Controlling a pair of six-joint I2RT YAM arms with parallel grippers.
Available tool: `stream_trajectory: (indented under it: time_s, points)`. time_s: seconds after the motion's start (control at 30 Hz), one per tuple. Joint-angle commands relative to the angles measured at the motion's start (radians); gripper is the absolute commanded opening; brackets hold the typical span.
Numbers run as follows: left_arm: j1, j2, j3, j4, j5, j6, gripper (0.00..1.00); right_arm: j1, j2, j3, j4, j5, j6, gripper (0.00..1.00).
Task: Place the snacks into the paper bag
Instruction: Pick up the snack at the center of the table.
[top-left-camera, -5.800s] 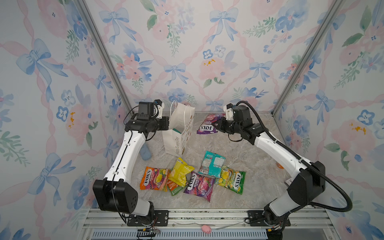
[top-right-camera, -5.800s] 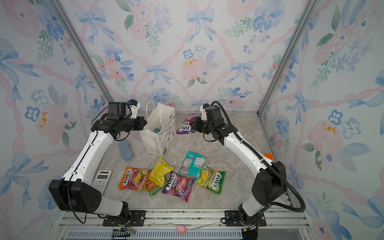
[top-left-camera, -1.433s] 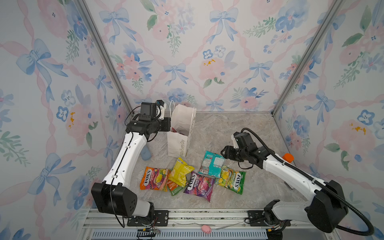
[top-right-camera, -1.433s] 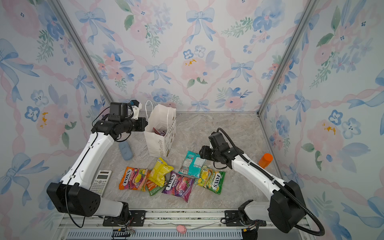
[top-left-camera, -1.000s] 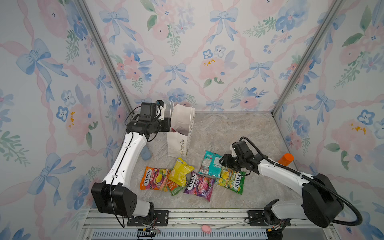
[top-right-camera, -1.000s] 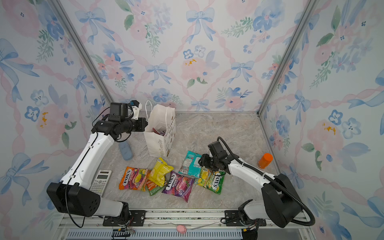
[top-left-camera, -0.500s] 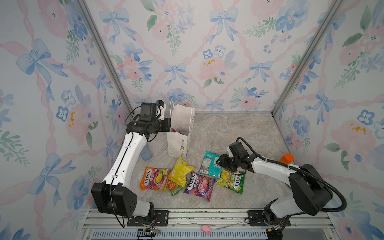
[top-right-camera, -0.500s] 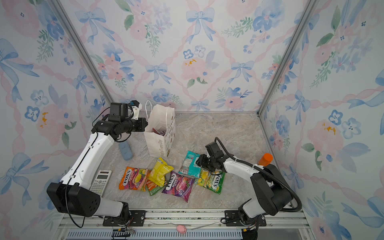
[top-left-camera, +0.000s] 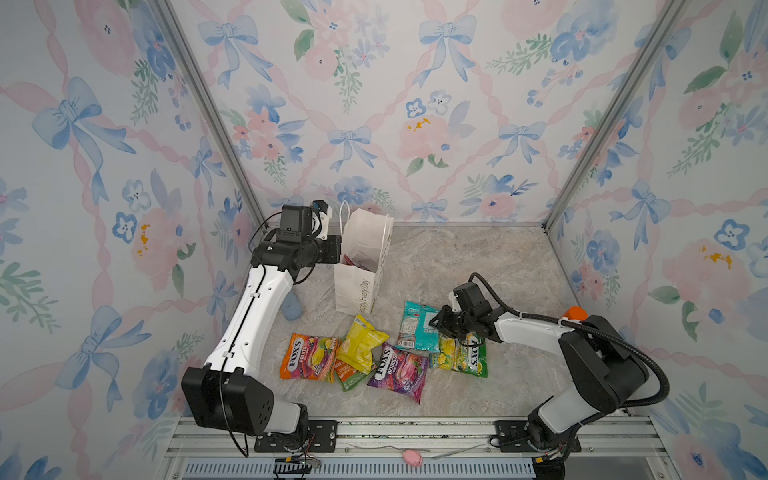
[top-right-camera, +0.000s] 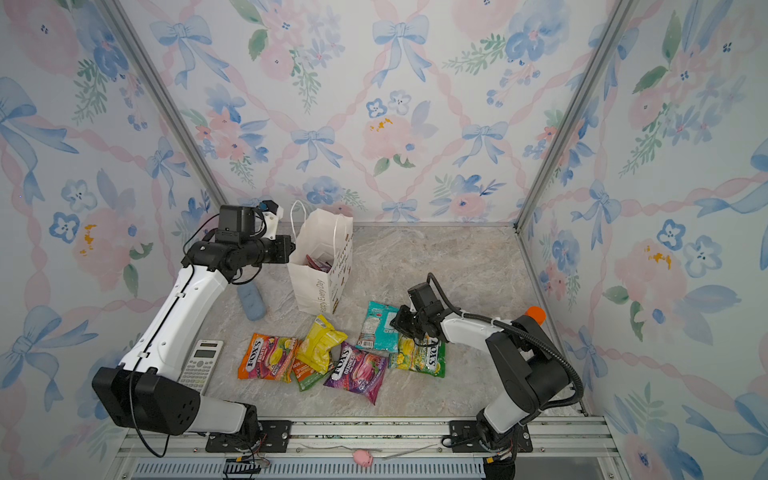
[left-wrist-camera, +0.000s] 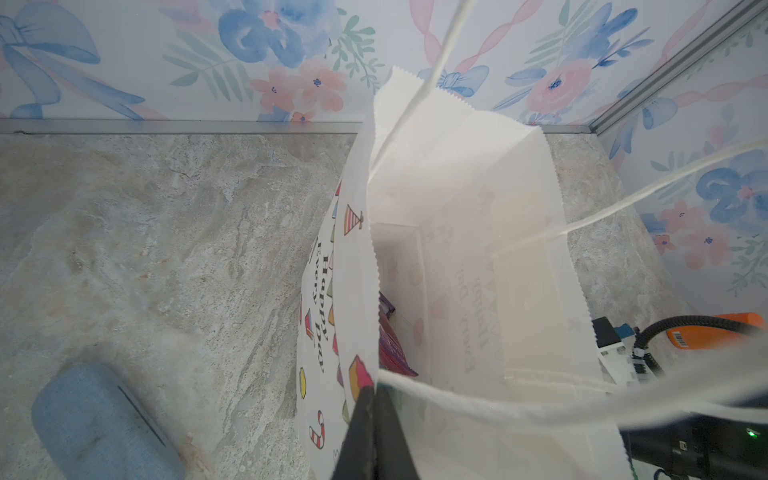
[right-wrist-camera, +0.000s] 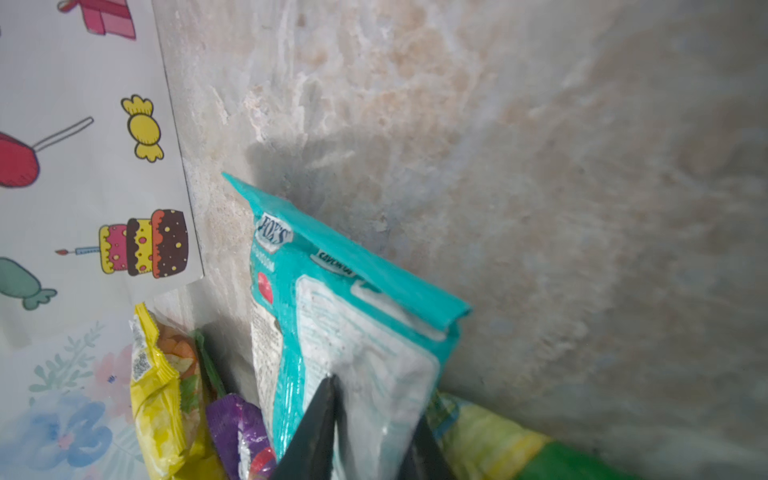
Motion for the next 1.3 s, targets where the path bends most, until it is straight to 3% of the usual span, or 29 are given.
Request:
stream_trajectory:
  time_s: [0.0, 0.2, 0.53, 0.83, 1.27]
  points:
    - [-0.001, -0.034, -0.003, 0.029, 0.012, 0.002, 0.00, -0.013, -0.007, 0.041, 0.018, 0.007, -0.006, 0.10]
    - [-0.001, -0.037, -0.002, 0.027, 0.011, 0.004, 0.00, -0.021, -0.020, 0.105, -0.006, 0.001, -0.022, 0.00]
    - [0.000, -0.040, -0.002, 0.027, 0.015, 0.003, 0.00, -0.033, -0.122, 0.214, -0.080, 0.015, -0.041, 0.00]
    - [0.000, -0.042, -0.002, 0.027, 0.017, 0.004, 0.00, -0.035, -0.217, 0.348, -0.150, 0.106, -0.090, 0.00]
    - [-0.002, -0.045, -0.004, 0.028, 0.023, 0.003, 0.00, -0.033, -0.179, 0.629, -0.235, 0.199, -0.236, 0.00]
